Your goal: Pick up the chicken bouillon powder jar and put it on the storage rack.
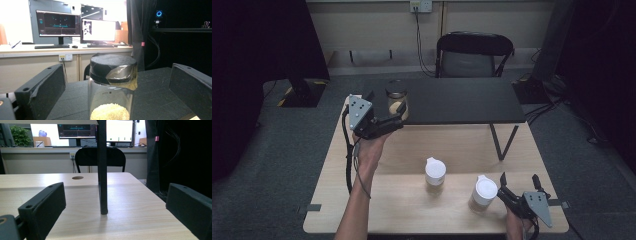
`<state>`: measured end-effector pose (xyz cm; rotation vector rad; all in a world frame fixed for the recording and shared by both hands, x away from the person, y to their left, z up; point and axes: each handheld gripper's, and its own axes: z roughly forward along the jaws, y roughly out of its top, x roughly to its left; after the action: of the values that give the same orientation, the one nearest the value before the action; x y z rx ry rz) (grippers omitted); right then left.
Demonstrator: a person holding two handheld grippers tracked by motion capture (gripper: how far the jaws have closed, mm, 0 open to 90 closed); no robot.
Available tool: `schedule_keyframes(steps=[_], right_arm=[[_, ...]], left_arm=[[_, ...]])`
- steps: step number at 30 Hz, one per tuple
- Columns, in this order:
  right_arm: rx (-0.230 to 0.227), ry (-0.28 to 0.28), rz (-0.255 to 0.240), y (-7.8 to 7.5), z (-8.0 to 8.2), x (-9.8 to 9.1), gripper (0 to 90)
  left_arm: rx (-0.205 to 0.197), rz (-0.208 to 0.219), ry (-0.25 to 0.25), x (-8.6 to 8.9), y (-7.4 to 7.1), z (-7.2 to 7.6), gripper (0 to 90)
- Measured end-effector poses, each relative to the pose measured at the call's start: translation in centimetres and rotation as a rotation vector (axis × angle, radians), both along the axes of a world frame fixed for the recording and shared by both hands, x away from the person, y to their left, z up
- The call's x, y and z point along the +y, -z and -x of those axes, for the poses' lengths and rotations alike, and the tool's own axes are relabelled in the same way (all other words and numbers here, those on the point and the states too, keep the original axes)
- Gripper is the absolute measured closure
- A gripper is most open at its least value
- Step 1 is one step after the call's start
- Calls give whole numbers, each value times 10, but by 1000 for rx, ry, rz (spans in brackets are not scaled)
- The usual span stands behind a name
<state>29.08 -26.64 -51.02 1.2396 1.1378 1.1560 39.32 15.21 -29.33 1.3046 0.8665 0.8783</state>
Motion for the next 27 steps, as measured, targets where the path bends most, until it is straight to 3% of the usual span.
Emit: schedule_keyframes(steps=[21,27], right_arm=[[0,0,0,0,0,0,16],[0,0,0,0,0,0,16]], left_arm=[[-43,0,0,2,0,25,3],[-39,10,4,3,4,30,2]])
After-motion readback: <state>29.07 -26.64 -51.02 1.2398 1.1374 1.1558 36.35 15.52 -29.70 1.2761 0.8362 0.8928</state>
